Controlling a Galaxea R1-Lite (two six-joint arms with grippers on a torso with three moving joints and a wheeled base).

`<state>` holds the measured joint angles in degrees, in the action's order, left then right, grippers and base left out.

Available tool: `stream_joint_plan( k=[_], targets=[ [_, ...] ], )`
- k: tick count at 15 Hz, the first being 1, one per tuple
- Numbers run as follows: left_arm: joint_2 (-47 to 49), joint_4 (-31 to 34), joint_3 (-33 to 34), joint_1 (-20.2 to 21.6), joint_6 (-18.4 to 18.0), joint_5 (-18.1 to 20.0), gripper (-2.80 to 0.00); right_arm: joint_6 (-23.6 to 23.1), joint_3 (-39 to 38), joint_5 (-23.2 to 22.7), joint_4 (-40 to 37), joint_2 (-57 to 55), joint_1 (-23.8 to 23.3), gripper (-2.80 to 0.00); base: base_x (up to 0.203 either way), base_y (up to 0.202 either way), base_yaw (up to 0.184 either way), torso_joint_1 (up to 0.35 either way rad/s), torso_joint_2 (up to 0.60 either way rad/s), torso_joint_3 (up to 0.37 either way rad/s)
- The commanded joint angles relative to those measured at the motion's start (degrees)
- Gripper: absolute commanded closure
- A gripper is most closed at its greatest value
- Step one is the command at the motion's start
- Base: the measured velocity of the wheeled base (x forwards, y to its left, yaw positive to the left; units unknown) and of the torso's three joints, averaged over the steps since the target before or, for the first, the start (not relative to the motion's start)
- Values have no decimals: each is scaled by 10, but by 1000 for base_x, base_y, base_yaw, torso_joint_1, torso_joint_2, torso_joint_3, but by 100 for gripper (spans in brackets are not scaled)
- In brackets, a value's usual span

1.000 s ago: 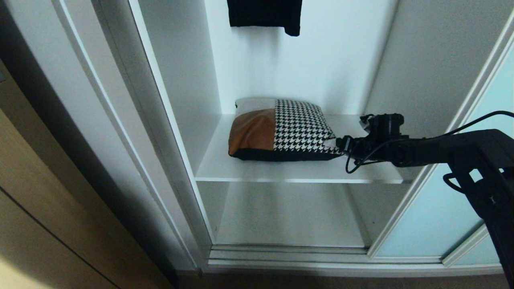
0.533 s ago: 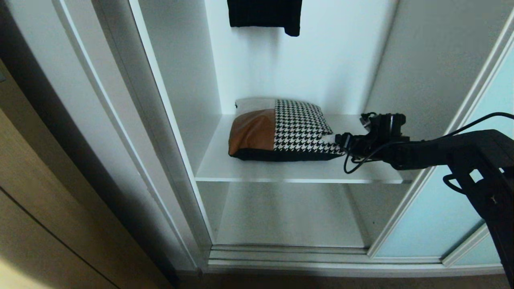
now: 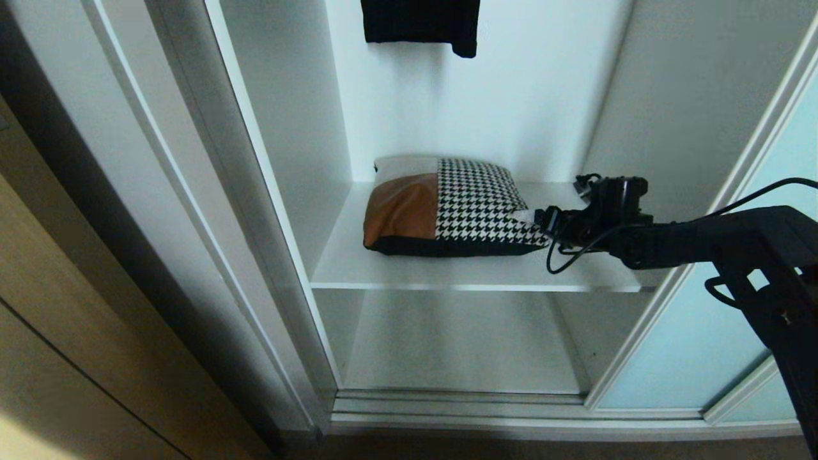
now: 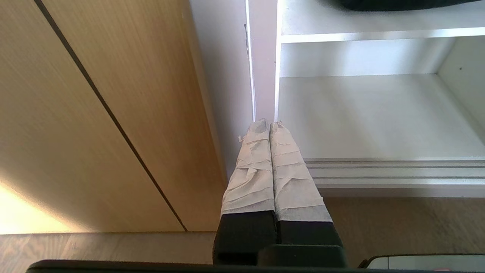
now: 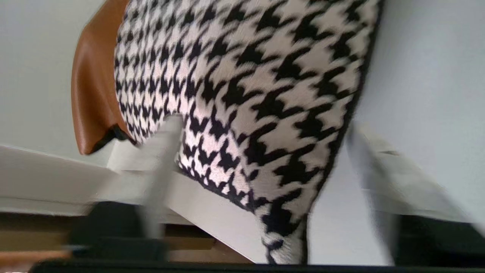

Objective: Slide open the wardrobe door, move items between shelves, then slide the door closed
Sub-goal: Place the pillow on the lower shelf

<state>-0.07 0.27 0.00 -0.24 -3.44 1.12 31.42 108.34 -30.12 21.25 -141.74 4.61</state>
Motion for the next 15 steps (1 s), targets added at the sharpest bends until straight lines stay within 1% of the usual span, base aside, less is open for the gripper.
stream_joint_plan(
  k=[1, 3, 7, 10, 12, 15],
  targets=[
    [1, 0, 0, 0, 0, 0, 0, 3, 3, -3, -1, -5, 4, 0, 0, 0, 0, 0, 0, 0],
    [1, 0, 0, 0, -1, 0, 0, 4, -1, -13, -5, -2, 4, 0, 0, 0, 0, 0, 0, 0],
    [1, 0, 0, 0, -1, 0, 0, 5, 0, -13, -19, -3, 7, 0, 0, 0, 0, 0, 0, 0],
    [1, 0, 0, 0, -1, 0, 0, 5, -13, -13, -68, 26, 4, 0, 0, 0, 0, 0, 0, 0],
    [1, 0, 0, 0, 0, 0, 0, 3, -37, -14, -99, 64, -7, 0, 0, 0, 0, 0, 0, 0],
    [1, 0, 0, 0, -1, 0, 0, 1, -109, -23, -112, 135, -24, 0, 0, 0, 0, 0, 0, 0]
  ],
)
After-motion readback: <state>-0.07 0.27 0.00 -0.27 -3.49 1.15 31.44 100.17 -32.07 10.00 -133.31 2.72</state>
